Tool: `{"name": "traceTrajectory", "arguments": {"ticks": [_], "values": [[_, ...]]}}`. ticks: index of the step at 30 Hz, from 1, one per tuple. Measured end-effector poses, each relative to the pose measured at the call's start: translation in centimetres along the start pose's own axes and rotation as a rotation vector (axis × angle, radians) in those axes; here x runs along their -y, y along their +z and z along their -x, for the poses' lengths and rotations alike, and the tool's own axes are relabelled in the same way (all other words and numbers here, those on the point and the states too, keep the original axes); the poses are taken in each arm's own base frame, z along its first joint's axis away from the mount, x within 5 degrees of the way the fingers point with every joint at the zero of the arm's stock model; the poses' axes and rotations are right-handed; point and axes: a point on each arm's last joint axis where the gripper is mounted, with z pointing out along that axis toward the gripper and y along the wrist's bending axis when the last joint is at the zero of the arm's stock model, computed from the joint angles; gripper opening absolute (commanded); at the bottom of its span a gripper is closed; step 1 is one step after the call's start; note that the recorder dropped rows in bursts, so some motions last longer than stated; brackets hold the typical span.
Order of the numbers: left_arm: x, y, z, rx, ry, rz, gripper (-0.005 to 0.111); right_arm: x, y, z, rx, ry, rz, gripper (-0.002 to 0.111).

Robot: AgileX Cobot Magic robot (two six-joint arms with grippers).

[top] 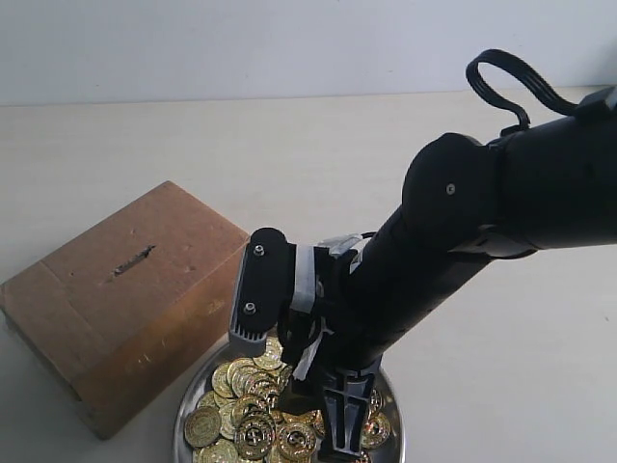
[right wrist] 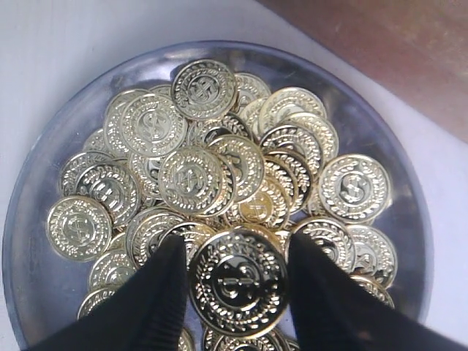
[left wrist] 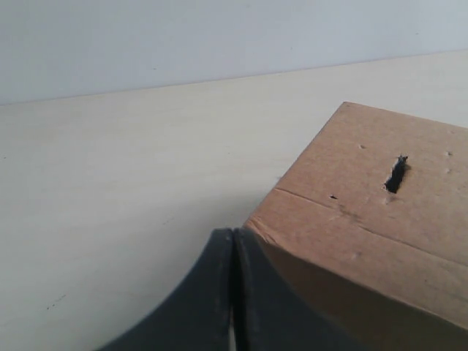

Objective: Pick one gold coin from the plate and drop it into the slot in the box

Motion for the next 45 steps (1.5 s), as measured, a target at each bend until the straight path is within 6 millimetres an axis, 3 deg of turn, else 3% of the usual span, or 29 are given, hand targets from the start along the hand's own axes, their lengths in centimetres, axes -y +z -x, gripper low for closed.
{"name": "traceTrajectory", "arguments": {"ticks": [40,45], "values": [[-0.04,0.00,0.06,0.007,0.005,0.004,0.000,-0.07,0.00,0.11,0.012,0.022,0.008,0.029],[0.18,-0.04,0.89,0.096,-0.173,-0.028,0.000,-0.10,0.00,0.10,0.011,0.022,0.011,0.029]]}}
